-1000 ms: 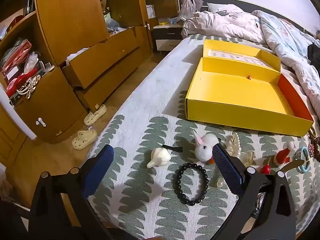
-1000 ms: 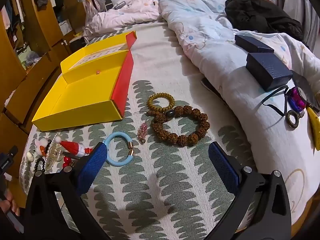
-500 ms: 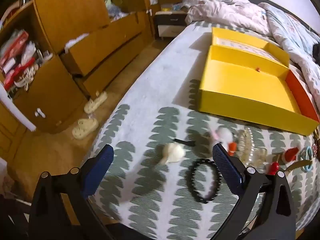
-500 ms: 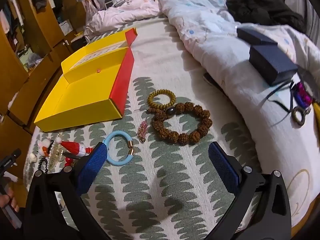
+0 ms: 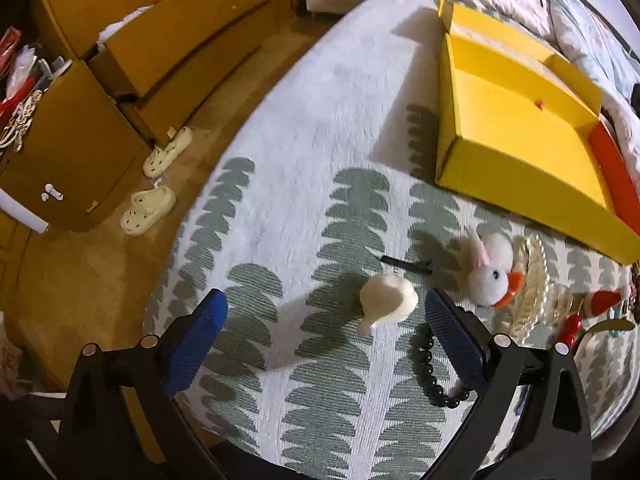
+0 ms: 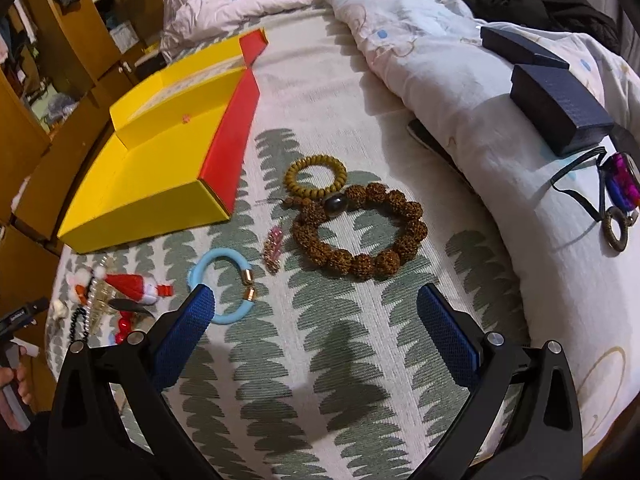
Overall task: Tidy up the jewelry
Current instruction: 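Move the right tool toward the brown rudraksha bead bracelet, then grasp the brown bead bracelet with the right tool while the left tool grasps the white garlic ornament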
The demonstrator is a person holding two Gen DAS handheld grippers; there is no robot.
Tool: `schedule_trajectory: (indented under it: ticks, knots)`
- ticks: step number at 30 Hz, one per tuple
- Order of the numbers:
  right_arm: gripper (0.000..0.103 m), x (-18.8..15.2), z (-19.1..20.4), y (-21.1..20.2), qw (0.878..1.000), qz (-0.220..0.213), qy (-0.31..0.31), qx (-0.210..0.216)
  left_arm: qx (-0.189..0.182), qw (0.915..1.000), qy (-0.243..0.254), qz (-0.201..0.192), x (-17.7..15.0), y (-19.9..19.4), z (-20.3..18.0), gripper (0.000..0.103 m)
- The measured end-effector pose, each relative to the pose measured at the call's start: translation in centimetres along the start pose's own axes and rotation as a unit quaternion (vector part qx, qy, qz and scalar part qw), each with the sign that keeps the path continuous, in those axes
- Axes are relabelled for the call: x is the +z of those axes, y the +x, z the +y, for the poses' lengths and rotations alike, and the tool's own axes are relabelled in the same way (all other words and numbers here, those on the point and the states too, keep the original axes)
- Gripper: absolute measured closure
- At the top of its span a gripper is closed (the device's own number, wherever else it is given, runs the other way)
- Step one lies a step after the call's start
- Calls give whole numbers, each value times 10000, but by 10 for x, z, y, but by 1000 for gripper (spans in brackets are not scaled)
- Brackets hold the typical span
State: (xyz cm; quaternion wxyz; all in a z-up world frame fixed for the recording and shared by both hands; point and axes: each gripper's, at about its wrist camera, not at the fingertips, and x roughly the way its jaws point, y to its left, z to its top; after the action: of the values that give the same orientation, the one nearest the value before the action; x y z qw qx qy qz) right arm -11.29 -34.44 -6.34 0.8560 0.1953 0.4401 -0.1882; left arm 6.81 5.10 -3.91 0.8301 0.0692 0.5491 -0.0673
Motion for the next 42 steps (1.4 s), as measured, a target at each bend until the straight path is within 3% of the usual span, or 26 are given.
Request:
schedule_trajectory:
  ticks: [7,13,19,23,42]
  knots:
    - [4,11,-19,5,9994,-53,295,198,-4,9998,124,155,0,4,-10,5]
    - [23,22,-32,12,9994,-103,344,-13,-52,9996,77,252,4,10,-7,5]
    - [40,30,-18,39,9986,285,107,434,4,9994,133,313,6,16,-10,5]
    - [53,35,-8,56,9974,564,-45,455,58,9994,197,289,5,18,-14,5]
    - [54,42,27,100,9850,961,-1239,-715,139,9982,286,506,12,37,-25,5]
